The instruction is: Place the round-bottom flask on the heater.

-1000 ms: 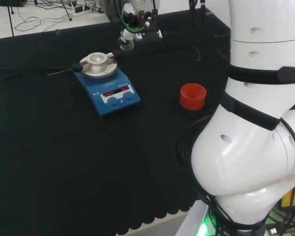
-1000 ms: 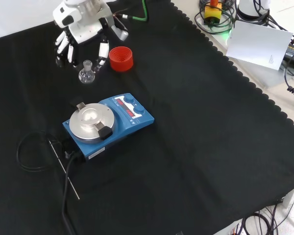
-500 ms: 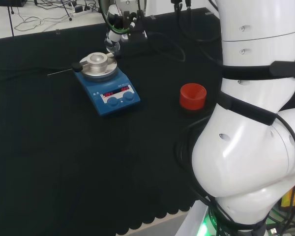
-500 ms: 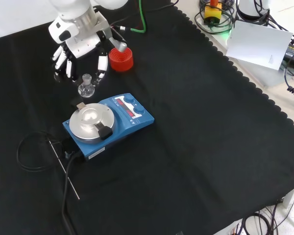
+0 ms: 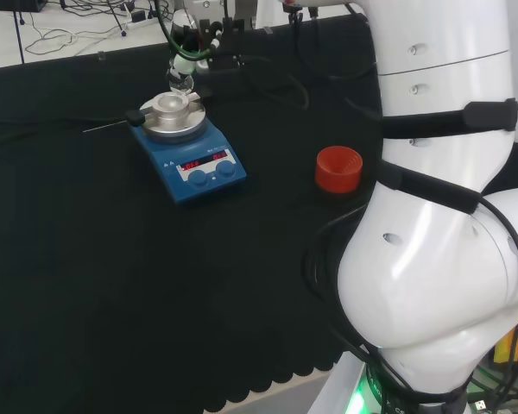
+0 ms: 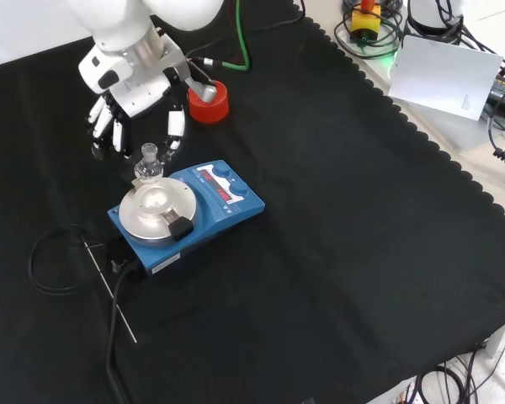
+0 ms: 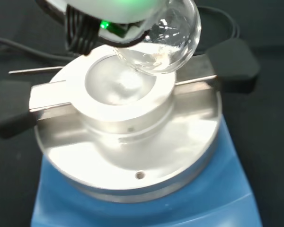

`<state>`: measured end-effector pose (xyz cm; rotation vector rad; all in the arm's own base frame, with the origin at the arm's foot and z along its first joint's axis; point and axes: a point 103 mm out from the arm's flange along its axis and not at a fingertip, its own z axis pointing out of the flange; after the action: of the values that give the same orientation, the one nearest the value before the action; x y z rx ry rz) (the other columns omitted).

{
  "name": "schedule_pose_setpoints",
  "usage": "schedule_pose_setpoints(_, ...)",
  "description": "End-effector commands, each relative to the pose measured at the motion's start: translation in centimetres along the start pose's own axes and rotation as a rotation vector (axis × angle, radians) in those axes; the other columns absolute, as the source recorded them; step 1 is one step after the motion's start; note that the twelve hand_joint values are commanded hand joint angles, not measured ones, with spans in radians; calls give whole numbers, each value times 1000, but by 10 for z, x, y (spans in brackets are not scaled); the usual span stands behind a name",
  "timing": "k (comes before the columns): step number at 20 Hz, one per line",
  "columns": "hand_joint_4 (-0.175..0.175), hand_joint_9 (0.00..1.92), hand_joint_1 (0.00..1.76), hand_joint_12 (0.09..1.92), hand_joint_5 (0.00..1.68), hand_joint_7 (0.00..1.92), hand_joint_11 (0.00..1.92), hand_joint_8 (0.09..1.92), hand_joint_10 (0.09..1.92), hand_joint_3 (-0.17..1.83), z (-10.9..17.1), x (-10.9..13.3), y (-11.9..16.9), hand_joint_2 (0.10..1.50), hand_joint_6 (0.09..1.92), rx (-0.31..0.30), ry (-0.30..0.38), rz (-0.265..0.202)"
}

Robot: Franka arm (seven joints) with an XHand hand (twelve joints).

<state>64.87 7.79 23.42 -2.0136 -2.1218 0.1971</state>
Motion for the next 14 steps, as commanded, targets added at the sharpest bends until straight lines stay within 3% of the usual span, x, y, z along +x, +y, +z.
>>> schedule_pose_setpoints(1, 109, 649, 1088, 1314, 1084, 435, 422, 641, 568, 799, 4, 17, 0, 683, 1065, 19, -5, -26)
schedule_pose_setpoints(14, 108, 652, 1089, 1311, 1085, 437, 424, 641, 566, 800, 17, 23, 8, 682, 1064, 44, -1, -35)
